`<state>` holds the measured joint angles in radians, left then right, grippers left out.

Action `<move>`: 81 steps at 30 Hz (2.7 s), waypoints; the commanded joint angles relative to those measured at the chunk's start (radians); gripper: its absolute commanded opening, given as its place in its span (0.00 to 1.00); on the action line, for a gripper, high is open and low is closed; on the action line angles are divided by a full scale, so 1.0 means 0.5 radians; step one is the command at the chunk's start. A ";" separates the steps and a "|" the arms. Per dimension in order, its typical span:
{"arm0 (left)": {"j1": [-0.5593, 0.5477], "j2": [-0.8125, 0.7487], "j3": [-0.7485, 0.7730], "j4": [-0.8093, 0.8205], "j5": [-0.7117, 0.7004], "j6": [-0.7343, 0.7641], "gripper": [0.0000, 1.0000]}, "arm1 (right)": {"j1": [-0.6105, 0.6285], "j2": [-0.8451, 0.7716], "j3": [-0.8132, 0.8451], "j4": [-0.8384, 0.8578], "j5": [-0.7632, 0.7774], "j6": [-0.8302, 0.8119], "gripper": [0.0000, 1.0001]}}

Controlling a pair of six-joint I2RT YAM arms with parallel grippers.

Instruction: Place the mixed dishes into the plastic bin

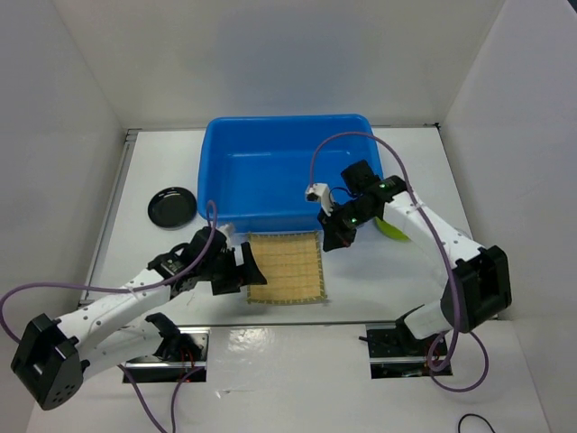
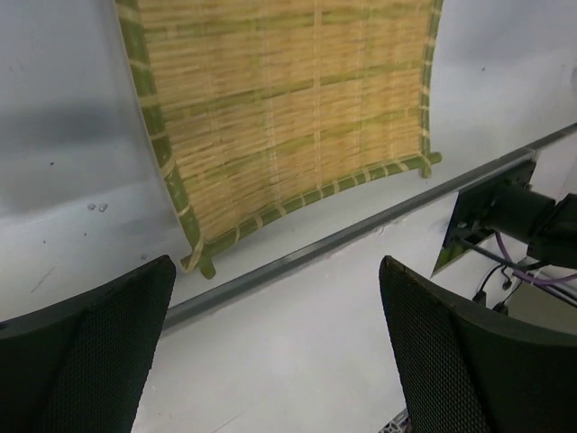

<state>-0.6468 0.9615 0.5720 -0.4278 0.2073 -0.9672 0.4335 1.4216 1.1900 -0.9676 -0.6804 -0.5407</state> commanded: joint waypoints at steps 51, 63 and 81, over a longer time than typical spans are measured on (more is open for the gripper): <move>0.039 0.715 -0.168 0.742 0.132 -0.099 1.00 | 0.280 0.209 -0.312 0.834 0.401 0.226 0.02; 0.039 0.697 -0.267 0.957 0.052 -0.161 1.00 | 0.299 0.678 -0.288 0.926 0.781 0.360 0.00; 0.039 1.292 -0.193 1.681 0.208 -0.143 0.42 | 0.299 0.940 -0.190 0.861 0.839 0.382 0.00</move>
<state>-0.6136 1.5433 0.4831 0.3794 0.3489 -1.0927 0.5537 1.8122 1.1381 -0.5529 -0.2035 -0.3603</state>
